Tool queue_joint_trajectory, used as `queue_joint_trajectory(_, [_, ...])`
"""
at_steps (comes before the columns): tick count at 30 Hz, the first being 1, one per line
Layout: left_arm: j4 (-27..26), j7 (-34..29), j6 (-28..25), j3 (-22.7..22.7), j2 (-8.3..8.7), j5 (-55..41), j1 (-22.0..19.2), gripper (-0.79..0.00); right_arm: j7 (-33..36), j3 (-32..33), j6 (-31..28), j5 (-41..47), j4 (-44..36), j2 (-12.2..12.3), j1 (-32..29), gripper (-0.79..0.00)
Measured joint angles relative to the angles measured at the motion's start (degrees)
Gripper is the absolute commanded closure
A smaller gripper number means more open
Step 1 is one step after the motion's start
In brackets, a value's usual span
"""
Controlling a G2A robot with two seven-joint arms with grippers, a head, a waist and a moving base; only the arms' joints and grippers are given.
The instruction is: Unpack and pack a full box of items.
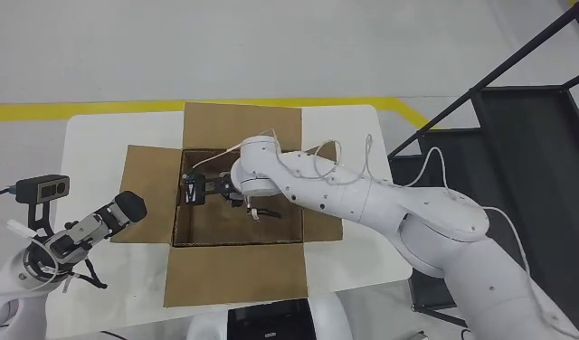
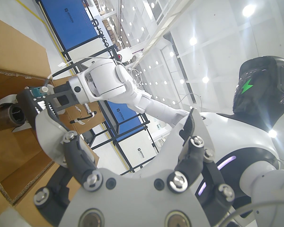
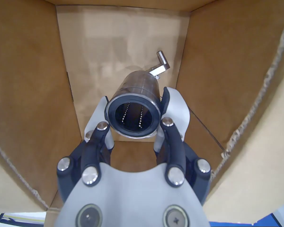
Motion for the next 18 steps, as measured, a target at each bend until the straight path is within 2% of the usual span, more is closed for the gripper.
queue_joint_trajectory(16, [0.0,0.0,0.0,0.0,0.0,0.0,0.0,-0.785,-1.03,-0.23,-1.32,-1.82,15.54,-8.37,-1.34,0.0])
queue_joint_trajectory(17, [0.0,0.0,0.0,0.0,0.0,0.0,0.0,-0.785,-0.98,-0.21,-1.39,-1.92,16.09,-8.71,-1.34,-0.188])
queue_joint_trajectory(18, [0.0,0.0,0.0,0.0,0.0,0.0,0.0,-0.785,-0.97,-0.18,-1.51,-2.01,16.6,-9.04,-1.34,-0.459])
